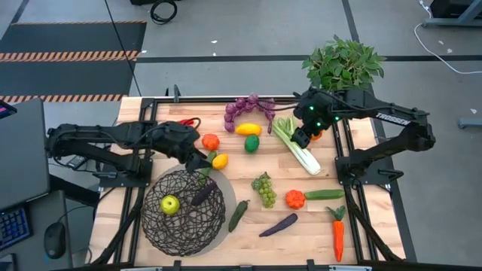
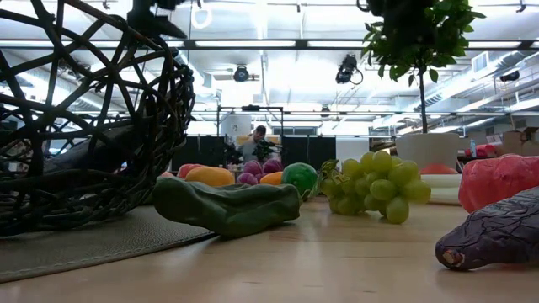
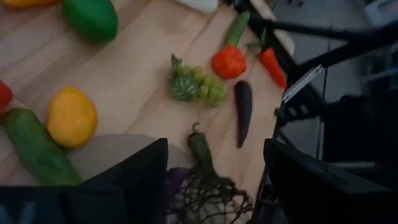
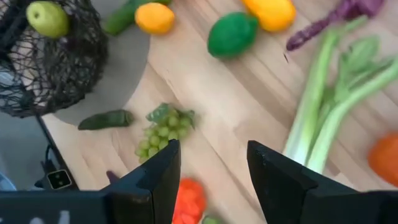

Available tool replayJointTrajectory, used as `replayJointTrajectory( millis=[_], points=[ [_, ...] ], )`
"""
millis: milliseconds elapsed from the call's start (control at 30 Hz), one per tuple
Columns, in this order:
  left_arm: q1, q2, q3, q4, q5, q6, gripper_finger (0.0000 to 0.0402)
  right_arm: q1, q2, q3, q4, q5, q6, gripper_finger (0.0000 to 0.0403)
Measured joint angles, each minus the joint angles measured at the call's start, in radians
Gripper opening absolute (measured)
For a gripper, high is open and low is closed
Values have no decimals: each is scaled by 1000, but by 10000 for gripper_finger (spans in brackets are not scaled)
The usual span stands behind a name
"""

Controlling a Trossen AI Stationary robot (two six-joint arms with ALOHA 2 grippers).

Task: Build produce basket
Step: Adjust the black basket

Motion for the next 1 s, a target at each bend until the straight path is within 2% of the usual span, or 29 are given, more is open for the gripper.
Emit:
replayJointTrajectory(
  millis=[100,267,400,533,700,833,1000],
  points=[
    [14,41,0,-50,13,72,270,30,-19,-24,18,44,68,191],
    [13,115,0,2,35,145,270,77,-28,-80,100,90,183,191],
    [-17,167,0,69,67,195,270,122,-12,-119,164,93,247,191],
    [-55,213,0,34,71,250,270,176,6,-149,205,93,294,191],
    [-92,259,0,0,2,256,270,232,35,-152,206,103,310,191],
    [-100,268,-1,58,-70,256,270,269,42,-152,205,154,329,190],
    [-91,274,-1,119,-96,229,268,299,42,-152,201,197,310,190]
  ],
)
